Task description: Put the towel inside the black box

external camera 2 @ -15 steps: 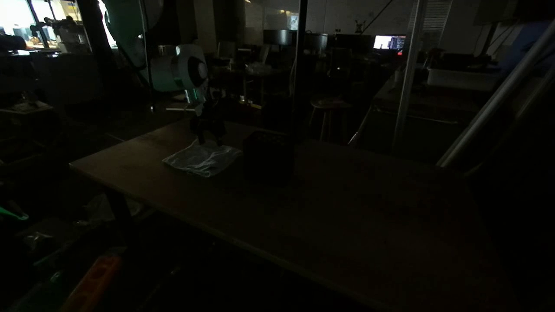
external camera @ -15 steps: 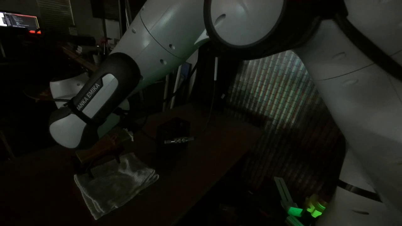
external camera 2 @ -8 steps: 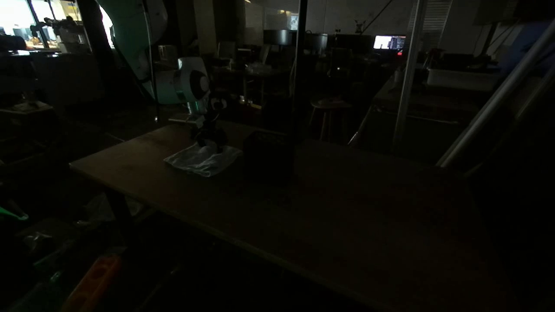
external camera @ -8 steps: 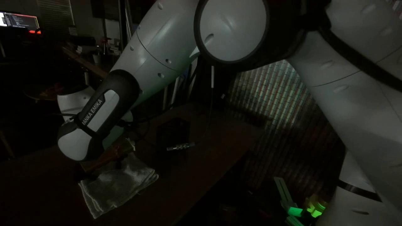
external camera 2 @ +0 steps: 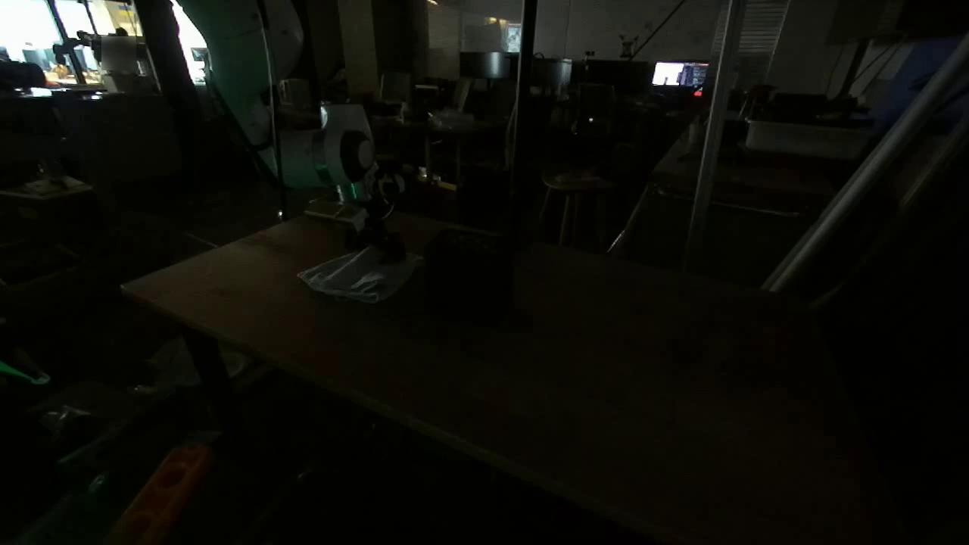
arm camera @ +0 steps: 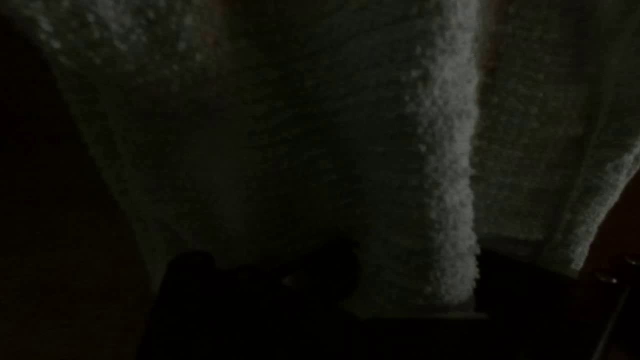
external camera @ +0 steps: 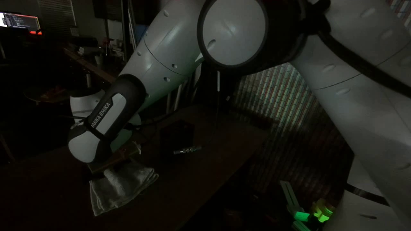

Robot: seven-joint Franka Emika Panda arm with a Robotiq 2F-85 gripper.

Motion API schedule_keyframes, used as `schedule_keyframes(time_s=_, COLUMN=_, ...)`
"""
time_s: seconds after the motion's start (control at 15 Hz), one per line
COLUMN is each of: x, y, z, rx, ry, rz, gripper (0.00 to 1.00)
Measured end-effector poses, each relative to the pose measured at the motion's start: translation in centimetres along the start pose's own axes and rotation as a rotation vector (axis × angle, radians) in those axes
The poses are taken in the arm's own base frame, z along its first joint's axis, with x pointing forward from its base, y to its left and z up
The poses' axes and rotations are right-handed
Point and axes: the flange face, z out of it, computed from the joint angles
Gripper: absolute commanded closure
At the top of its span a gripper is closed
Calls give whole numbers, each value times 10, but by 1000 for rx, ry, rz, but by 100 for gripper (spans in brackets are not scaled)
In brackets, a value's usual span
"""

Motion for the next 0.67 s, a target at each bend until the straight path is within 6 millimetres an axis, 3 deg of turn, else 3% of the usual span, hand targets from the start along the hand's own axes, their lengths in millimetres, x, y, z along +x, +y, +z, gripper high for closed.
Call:
schedule_keyframes(time_s=0.07, x=1, y=2, z=0, rx=2, ry=0, rz=-2, gripper=86)
schedule_keyframes(time_s=0.27, x=9, y=11, z=-4, rx=12, ry=6, rz=-12, gripper=94)
schedule_keyframes(time_s=0.53, x=23, y=25, z=-20, rx=23, ry=18, rz=-9, gripper=90)
schedule_keyframes(time_s=0.67, x=29, y=30, z=-40, rx=29, ry=17, rz=-2, gripper=89)
